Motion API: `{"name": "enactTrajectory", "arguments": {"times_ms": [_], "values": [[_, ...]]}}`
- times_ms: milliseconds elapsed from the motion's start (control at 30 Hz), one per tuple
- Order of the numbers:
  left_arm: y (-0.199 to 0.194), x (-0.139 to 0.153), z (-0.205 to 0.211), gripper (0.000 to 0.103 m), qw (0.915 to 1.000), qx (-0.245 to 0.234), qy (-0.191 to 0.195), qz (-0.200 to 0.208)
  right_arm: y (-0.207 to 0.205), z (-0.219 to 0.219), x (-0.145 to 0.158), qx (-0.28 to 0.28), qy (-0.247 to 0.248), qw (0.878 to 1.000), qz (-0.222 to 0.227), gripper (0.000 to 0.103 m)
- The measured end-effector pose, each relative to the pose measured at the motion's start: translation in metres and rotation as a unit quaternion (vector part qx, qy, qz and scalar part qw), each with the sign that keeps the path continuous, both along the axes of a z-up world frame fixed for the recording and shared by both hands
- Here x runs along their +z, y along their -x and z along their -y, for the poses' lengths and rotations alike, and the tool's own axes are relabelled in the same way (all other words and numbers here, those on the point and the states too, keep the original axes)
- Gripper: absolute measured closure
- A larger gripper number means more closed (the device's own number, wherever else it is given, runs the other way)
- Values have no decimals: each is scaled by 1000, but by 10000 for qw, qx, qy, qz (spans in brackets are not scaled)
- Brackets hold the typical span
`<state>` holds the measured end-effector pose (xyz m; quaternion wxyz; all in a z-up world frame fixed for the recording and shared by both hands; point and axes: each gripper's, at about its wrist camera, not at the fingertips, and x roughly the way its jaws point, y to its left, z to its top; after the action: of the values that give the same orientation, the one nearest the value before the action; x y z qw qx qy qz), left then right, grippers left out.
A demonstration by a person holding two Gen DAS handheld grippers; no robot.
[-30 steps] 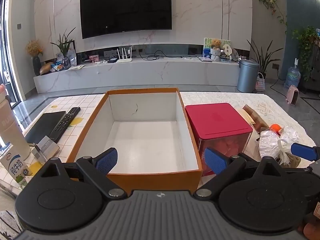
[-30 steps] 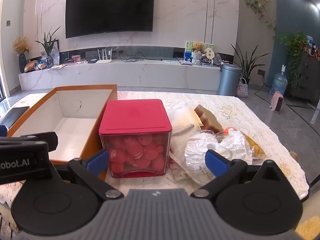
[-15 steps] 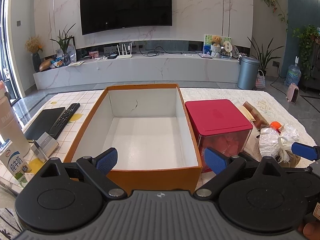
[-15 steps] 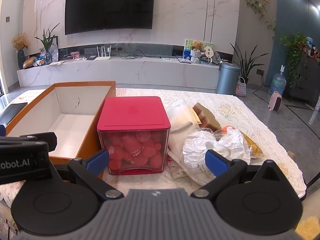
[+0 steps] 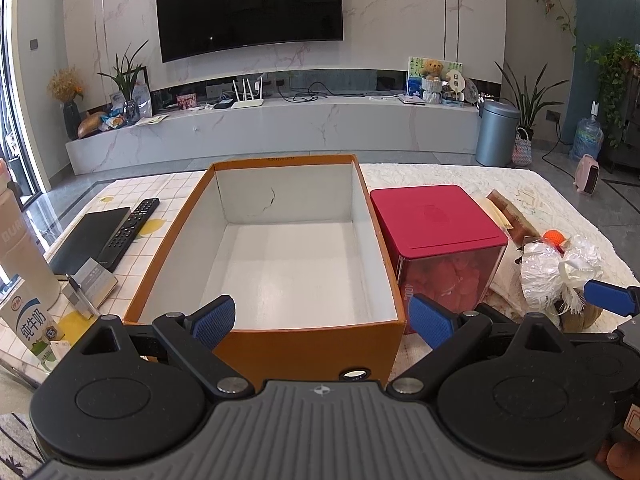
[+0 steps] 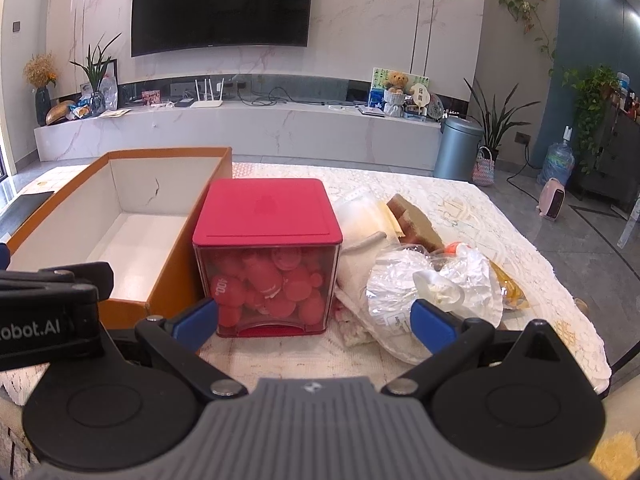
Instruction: Organize soft objects
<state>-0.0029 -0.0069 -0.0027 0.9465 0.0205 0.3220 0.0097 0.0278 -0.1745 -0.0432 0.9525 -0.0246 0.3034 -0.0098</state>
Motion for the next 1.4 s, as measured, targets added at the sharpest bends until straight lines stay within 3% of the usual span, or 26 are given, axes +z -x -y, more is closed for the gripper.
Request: {"name": "enactTrajectory", "arguments": {"times_ms": [1400], "values": [[3,1,3,0,9999,31,-123,-112,1,-2,0,74,218,9997,-95,4]]}}
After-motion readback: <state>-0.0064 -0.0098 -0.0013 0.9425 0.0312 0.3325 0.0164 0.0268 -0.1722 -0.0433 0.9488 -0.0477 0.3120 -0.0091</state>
